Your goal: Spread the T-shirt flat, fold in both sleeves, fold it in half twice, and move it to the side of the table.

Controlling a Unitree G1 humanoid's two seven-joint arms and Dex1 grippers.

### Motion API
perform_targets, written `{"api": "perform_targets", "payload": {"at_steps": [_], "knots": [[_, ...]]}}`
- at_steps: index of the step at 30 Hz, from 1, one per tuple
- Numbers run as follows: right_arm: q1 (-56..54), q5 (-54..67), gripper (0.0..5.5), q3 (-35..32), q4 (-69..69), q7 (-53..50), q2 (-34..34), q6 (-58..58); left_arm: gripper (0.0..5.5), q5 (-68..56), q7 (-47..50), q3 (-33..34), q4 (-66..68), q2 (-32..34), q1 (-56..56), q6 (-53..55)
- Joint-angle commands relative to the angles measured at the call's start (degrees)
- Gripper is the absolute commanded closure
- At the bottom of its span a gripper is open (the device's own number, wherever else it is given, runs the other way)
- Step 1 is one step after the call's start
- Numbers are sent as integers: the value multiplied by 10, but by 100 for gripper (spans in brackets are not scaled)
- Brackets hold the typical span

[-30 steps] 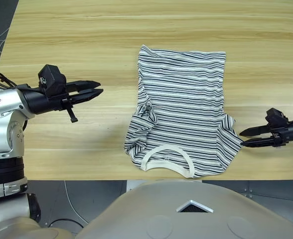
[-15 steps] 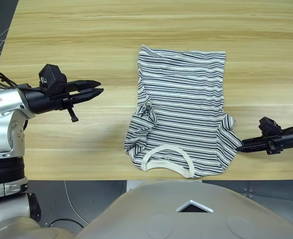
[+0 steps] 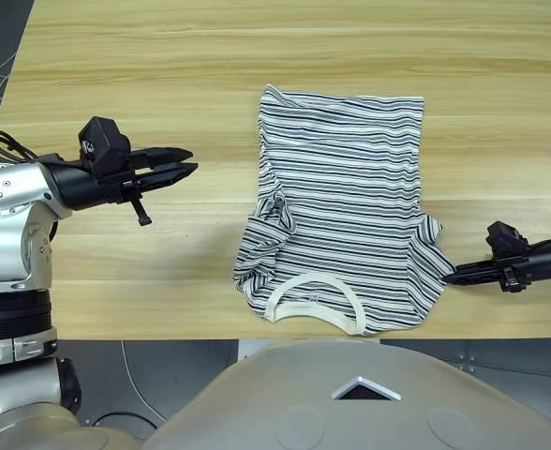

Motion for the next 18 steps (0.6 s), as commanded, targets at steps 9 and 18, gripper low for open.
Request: {"api": "perform_targets", "payload": {"at_steps": [9,18], "knots": [[-62,-32,536,21,-26,-2,4,-73,471,50,-15,-57,126,-33,-111,-53],[-96,-28,536,25,-130,-2,-11,-72,471,57,-27,-75,145,-38,-144,-62]]}}
